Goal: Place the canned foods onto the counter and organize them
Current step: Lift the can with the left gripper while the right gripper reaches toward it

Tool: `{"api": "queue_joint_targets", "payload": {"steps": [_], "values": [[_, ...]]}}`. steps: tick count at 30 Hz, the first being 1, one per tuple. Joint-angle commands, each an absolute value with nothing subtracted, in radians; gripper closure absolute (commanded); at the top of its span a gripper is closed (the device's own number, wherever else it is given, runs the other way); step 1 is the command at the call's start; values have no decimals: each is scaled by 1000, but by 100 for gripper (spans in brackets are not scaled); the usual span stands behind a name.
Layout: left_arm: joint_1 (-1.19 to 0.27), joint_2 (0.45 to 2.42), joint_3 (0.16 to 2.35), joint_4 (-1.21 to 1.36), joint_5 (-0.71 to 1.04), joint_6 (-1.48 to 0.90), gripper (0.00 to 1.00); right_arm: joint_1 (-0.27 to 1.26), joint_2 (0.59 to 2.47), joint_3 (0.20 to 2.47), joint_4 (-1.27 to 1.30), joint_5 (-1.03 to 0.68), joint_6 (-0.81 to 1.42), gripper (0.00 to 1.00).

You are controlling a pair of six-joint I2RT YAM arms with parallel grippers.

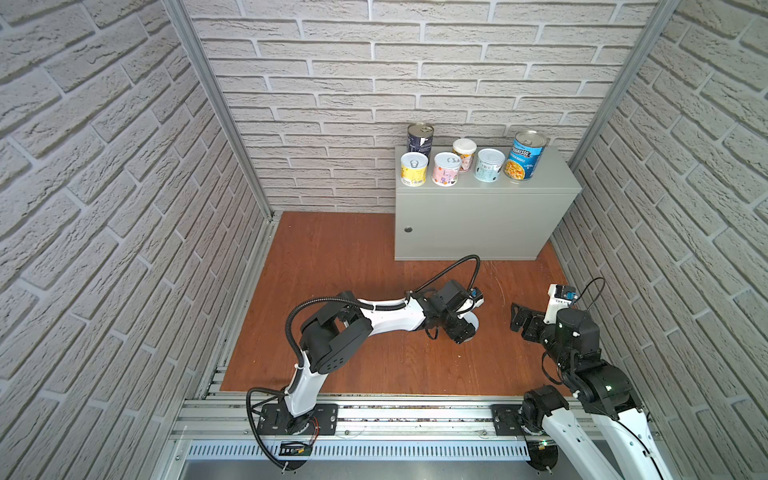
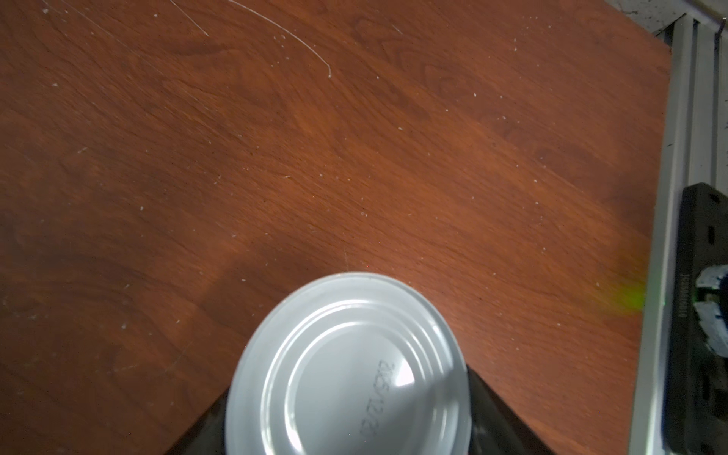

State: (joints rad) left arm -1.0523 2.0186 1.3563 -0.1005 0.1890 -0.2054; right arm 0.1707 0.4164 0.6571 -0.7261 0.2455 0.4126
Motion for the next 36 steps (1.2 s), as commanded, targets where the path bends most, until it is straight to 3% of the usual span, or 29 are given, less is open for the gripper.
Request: {"api": "queue_joint_targets", "payload": {"steps": [1,4,10,26,36], "values": [[-1022,2035,1378,-90,191,-256,40,166,416,656,-696,224,421,1],[-981,2021,1347,-11,301,-366,44,166,410,634,-674,185,418,1],[-897,1987,1266,76,351,-487,50,166,398,620,-648,135,407,1],[-808,1854,1210,-34,371,-459,51,168,415,570,-514,-144,313,1],[-742,1710,1166,-111,367,-477,51,187,463,564,-471,-187,296,0]]}}
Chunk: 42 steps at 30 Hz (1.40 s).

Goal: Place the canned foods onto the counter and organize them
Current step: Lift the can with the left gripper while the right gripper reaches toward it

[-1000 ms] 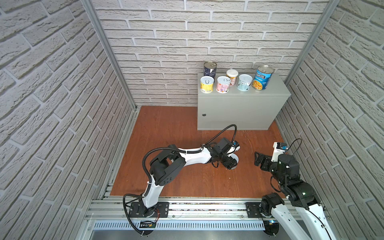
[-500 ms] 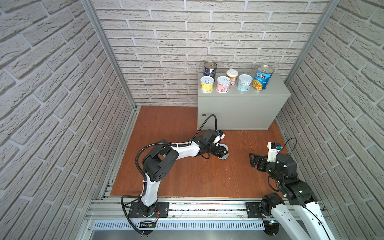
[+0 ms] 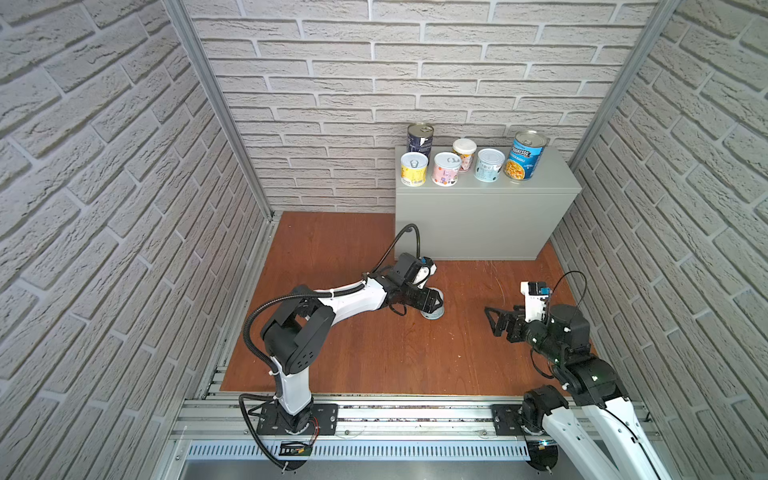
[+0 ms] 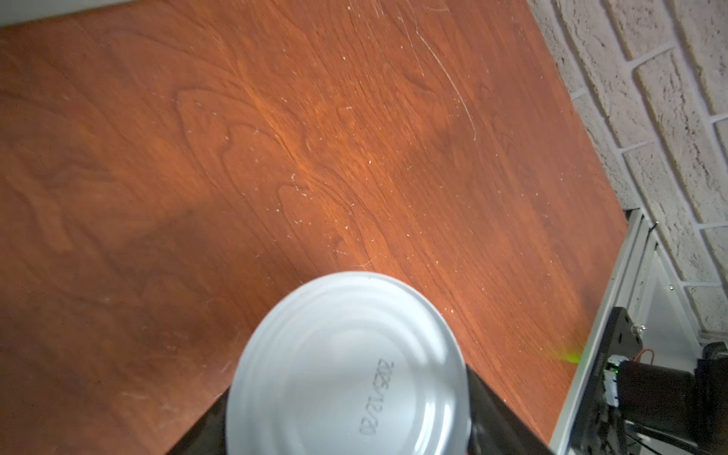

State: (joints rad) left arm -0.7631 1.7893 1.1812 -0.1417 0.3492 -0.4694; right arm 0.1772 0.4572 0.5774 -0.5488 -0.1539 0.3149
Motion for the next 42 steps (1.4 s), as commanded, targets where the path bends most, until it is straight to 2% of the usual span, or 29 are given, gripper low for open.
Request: {"api": "queue_joint_targets", "payload": {"steps": [1,8,14,20,25,33,42], "values": [[-734,1693,1154,-109,364,-485,51,194,474,563,-463,-189,299,0],[-688,1609,1116,-126,370,-505,51,306,575,573,-378,-162,279,0],[-652,1562,1118,-172,373,-529,52,511,685,624,-357,93,215,0],[-633,1520,1118,-212,369,-536,52,648,808,629,-224,131,121,0],[-631,1480,1116,-232,412,-564,52,695,856,567,3,60,89,0],[-631,1443,1132,-236,509,-607,52,732,990,605,118,-24,36,0],[-632,1417,1109,-205,585,-664,52,735,1033,613,191,-45,36,0]]}}
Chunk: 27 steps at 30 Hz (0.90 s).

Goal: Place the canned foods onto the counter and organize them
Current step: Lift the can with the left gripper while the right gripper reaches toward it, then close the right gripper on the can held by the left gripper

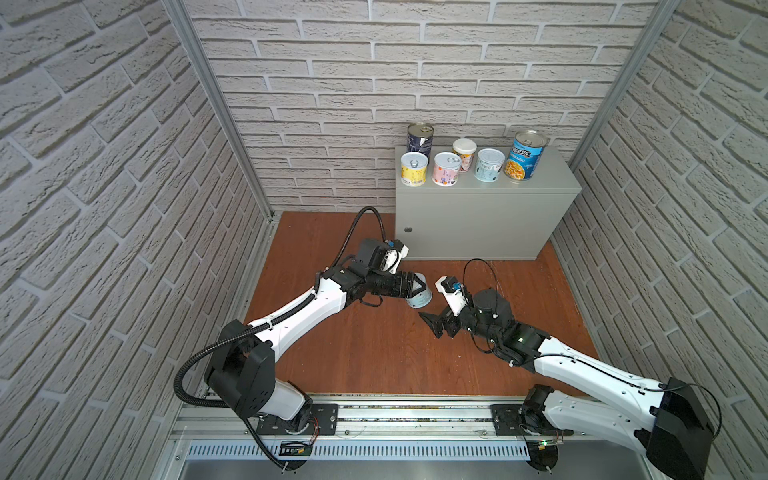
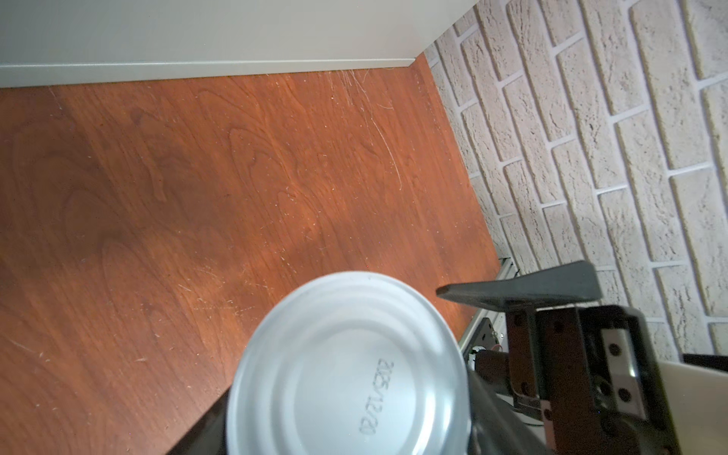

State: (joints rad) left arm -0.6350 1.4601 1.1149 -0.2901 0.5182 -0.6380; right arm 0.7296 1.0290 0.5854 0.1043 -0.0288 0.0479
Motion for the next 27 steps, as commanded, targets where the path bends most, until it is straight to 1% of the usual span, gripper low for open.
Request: {"api": "queue_joint_targets", "payload": {"steps": [1,9,13,27], "values": [[-632,1415,1106,-205,590,-668,52,735,1035,614,193,-44,34,0],[-650,1423,1099,-165,639,-689,52,735,1061,658,163,-39,0,1],[-666,1414,1094,-146,643,-692,52,736,1072,686,124,-31,-18,1],[-677,1360,1074,-146,647,-698,52,735,1109,708,123,-32,-40,1]]}}
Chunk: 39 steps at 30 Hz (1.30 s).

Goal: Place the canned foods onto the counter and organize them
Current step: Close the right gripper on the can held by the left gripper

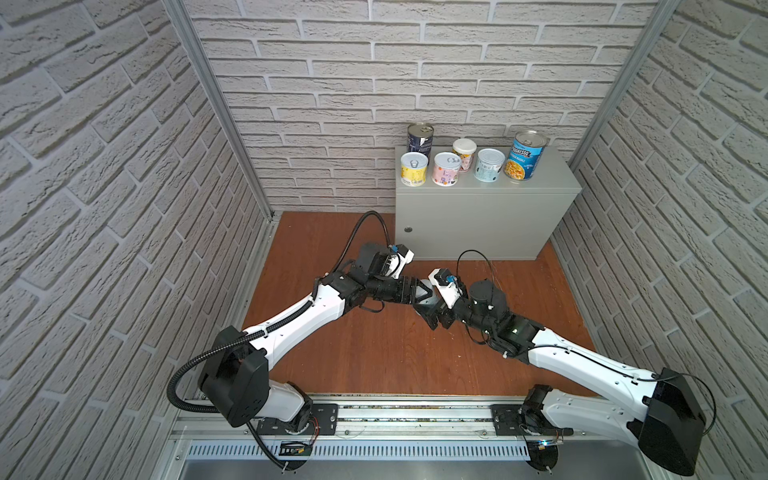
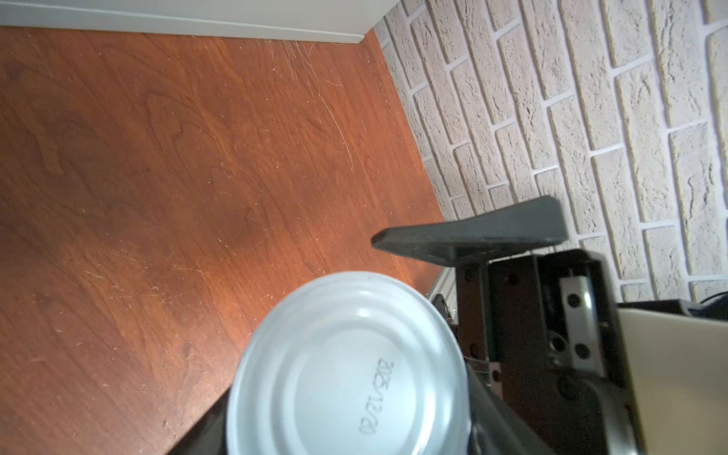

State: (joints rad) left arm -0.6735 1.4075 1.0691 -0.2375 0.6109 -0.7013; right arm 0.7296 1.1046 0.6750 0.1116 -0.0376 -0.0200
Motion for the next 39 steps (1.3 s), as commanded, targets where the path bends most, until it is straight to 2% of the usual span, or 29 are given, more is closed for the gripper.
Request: {"api": "queue_joint_targets", "payload": {"steps": [1,22,33,35,36,38,39], "values": [[-676,1361,1074,-145,648,-698,52,736,1113,711,124,-31,-40,1],[-678,1374,1051,-32,714,-785,52,735,1157,688,208,1,-10,8],[-678,1381,1025,0,715,-811,50,735,1147,671,272,23,18,30],[-679,1381,1025,0,711,-809,47,735,1144,672,275,20,21,32],[-679,1381,1025,-1,708,-808,42,735,1142,671,276,19,24,34],[-676,1386,1025,-6,701,-805,27,735,1142,672,275,20,26,35],[-672,1392,1023,-9,702,-805,16,735,1143,669,275,24,27,35]]}}
